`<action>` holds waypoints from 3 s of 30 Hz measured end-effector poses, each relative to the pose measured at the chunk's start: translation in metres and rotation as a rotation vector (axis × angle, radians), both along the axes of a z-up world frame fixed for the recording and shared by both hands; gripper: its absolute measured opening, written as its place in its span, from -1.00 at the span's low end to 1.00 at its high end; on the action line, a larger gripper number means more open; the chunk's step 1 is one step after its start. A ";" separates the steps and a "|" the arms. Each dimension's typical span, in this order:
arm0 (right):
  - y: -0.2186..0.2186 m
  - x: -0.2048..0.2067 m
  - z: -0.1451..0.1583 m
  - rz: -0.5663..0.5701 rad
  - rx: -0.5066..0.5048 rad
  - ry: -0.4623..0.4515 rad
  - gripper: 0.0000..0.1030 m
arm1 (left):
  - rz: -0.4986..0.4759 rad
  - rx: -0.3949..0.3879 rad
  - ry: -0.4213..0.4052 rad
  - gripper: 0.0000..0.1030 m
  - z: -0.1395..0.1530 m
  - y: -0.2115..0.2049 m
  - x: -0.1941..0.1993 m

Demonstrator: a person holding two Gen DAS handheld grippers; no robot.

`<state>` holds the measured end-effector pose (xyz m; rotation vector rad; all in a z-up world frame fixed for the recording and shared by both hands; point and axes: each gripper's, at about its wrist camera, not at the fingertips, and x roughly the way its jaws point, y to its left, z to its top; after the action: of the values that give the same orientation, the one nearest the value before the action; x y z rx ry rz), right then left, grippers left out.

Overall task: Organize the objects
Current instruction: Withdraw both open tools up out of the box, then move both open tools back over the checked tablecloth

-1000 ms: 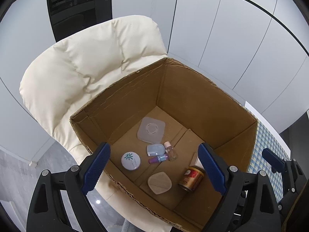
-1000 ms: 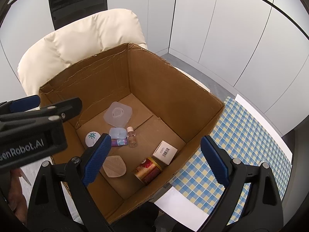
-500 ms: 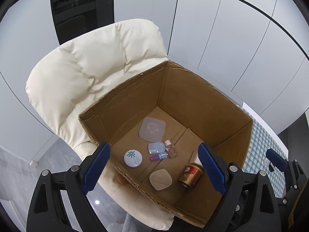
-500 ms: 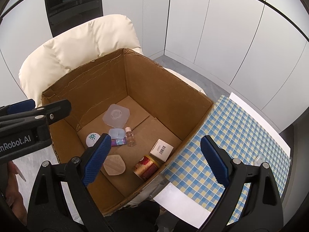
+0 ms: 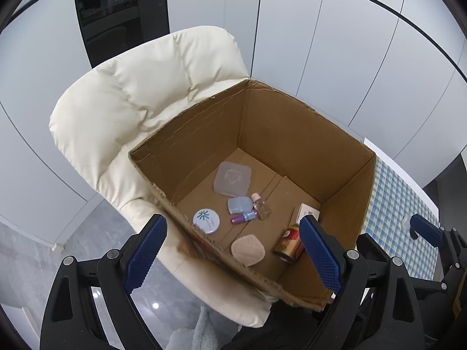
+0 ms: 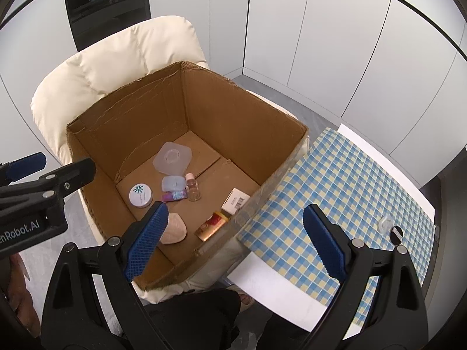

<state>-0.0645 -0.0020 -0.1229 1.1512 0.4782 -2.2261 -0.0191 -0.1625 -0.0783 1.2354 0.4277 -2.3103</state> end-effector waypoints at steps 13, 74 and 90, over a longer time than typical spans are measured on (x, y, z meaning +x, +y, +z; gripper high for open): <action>0.026 0.038 0.010 0.000 0.010 0.013 0.85 | 0.006 0.010 -0.005 0.80 0.004 0.018 0.044; 0.140 0.156 0.043 -0.072 -0.037 0.024 0.85 | -0.095 -0.098 -0.072 0.80 0.008 0.102 0.155; 0.175 0.147 0.039 -0.164 -0.038 0.018 0.85 | -0.190 -0.110 -0.065 0.80 0.009 0.132 0.130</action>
<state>0.0823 0.1728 -0.0836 1.1901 0.3581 -2.3765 0.1113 -0.0308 -0.0696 1.3433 0.1633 -2.4061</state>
